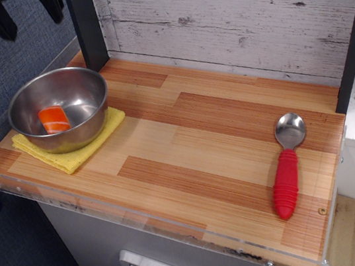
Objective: Move the red handle spoon to behind the silver bowl
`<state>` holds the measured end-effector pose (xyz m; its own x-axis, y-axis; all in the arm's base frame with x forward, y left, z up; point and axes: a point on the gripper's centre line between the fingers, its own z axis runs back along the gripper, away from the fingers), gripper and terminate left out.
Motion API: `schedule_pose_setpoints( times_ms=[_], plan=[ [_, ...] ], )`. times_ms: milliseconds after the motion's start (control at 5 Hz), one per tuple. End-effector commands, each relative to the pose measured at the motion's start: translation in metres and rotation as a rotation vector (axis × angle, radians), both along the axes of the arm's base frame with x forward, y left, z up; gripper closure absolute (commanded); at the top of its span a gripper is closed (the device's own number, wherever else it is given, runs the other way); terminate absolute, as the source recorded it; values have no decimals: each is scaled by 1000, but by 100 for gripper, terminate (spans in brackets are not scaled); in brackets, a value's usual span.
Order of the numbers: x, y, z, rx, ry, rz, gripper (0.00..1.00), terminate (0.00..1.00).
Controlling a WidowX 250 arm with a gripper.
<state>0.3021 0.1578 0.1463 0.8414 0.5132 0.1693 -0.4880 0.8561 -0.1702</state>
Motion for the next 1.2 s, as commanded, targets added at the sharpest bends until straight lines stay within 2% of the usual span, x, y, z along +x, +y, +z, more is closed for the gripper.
schedule_pose_setpoints(
  times_ms=[0,400,600,800,1000],
  plan=[
    [2,-78,-11,38,33,-123,0,0],
    [-16,-135,-21,75,-25,-210,0,0],
    [-19,-157,-31,88,-28,-247,0,0],
    [-12,-179,-37,65,-65,-288,0,0],
    [-3,-200,-44,59,-74,-329,0,0]
  ],
)
